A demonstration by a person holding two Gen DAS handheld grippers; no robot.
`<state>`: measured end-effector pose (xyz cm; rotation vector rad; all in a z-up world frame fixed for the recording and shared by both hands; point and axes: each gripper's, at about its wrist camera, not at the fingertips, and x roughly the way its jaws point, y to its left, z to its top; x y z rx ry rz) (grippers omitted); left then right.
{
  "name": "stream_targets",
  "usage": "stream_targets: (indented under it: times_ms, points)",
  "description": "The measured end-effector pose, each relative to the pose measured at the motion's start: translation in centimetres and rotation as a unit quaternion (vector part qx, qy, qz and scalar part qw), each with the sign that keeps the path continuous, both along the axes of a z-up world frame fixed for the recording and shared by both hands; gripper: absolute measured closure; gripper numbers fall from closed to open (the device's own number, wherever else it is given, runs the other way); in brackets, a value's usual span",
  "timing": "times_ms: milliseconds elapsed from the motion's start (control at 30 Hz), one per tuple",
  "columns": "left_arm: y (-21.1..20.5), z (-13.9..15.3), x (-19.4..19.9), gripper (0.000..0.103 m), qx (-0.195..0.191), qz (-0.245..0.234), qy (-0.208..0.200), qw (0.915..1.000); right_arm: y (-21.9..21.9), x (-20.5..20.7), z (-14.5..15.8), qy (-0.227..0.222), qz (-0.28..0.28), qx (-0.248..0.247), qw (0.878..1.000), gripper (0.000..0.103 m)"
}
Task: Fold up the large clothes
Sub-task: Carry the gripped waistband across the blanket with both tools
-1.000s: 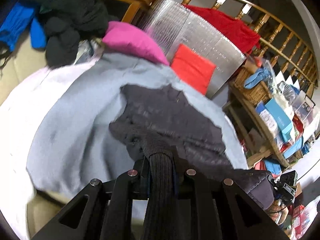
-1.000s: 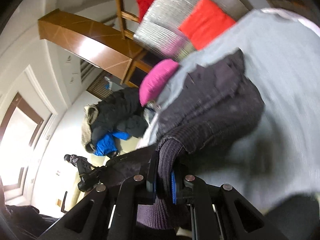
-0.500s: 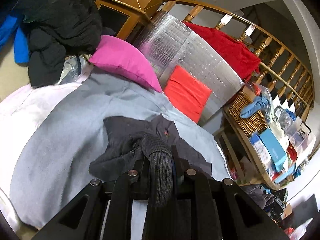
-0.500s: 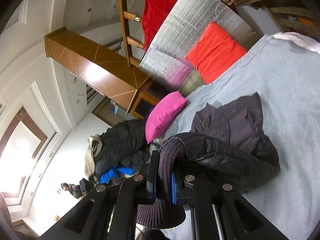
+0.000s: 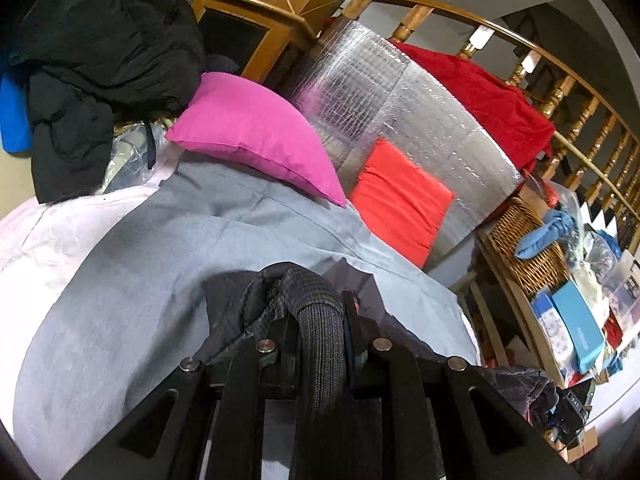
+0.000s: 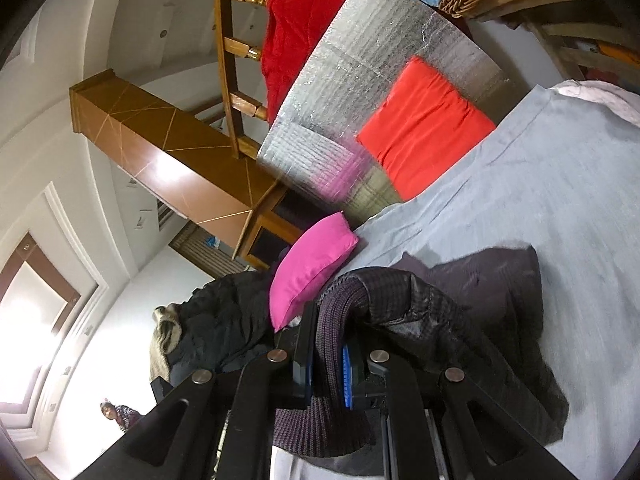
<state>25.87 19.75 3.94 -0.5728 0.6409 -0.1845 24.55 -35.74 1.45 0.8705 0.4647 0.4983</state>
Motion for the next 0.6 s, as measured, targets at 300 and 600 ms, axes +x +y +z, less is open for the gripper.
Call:
stream_targets:
  times_ms: [300,600]
  points:
    - [-0.7,-1.7,6.3,0.086,0.011,0.007,0.027,0.9995,0.1,6.8,-0.7,0.016,-0.02,-0.012,1.0,0.093]
    - [-1.4,-5.5,12.7,0.086,0.019,0.011,0.066,0.9976,-0.5,13.7,-3.9,0.065,-0.037,-0.027,0.997,0.093]
